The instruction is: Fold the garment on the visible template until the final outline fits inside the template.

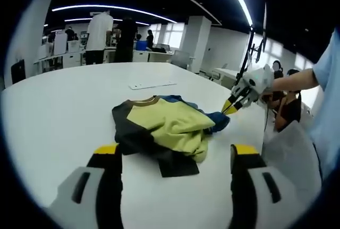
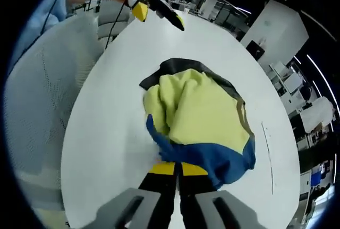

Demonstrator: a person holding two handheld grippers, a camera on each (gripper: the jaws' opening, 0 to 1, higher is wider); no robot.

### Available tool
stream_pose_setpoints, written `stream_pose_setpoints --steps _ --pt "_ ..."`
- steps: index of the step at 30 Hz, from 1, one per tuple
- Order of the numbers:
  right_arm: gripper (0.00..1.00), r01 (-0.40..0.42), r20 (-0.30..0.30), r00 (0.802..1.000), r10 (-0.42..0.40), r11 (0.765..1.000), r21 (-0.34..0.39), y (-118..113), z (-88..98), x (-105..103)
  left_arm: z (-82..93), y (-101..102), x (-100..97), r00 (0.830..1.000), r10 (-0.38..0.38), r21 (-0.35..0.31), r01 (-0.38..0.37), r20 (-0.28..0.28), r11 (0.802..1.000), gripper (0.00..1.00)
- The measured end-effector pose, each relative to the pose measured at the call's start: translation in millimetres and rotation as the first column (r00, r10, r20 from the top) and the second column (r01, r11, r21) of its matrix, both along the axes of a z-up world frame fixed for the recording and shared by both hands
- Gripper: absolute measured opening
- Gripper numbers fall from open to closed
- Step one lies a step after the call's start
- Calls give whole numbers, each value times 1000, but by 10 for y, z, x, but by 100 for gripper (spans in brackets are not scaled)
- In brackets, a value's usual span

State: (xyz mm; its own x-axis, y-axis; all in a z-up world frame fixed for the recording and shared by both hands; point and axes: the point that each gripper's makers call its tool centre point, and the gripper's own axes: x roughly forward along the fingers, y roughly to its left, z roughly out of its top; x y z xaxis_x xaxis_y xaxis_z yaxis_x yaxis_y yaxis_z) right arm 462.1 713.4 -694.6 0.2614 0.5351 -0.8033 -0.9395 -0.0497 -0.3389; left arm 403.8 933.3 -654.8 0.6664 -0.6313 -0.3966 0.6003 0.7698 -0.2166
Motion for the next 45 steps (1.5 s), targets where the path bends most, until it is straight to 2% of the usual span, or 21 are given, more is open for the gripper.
stream_pose_setpoints --steps 4,9,14,18,28,34,36,39,45 --pt "0 2 -4 1000 -2 1000 9 156 48 206 2 -18 -10 1000 3 -12 -3 -1 1000 81" --pt "0 13 -24 1000 -14 1000 -11 329 -74 416 4 -2 -33 1000 9 -19 -9 -2 1000 81" --pt "0 -9 -33 999 8 999 -41 476 -179 463 -2 63 -53 1000 28 -23 -28 -6 999 80" --pt "0 -10 -51 999 7 998 -65 474 -290 443 -24 79 -69 999 36 -23 -37 -13 999 81" --pt "1 43 -49 998 -45 999 -32 377 -225 453 -68 56 -62 1000 12 -11 -12 -22 1000 80" --pt "14 78 -38 996 -78 997 -3 242 -132 400 -66 26 -47 1000 -2 -8 2 -20 1000 81" --pt "21 103 -72 992 -99 993 54 250 -80 330 -66 21 -40 1000 -8 -6 8 -20 1000 81" --pt "36 127 -72 990 -122 990 66 190 -47 277 -68 20 -25 1000 -13 -2 13 -21 1000 81" --pt "54 165 -73 985 -157 981 106 106 -4 165 -42 6 5 999 -41 12 41 -21 999 81"
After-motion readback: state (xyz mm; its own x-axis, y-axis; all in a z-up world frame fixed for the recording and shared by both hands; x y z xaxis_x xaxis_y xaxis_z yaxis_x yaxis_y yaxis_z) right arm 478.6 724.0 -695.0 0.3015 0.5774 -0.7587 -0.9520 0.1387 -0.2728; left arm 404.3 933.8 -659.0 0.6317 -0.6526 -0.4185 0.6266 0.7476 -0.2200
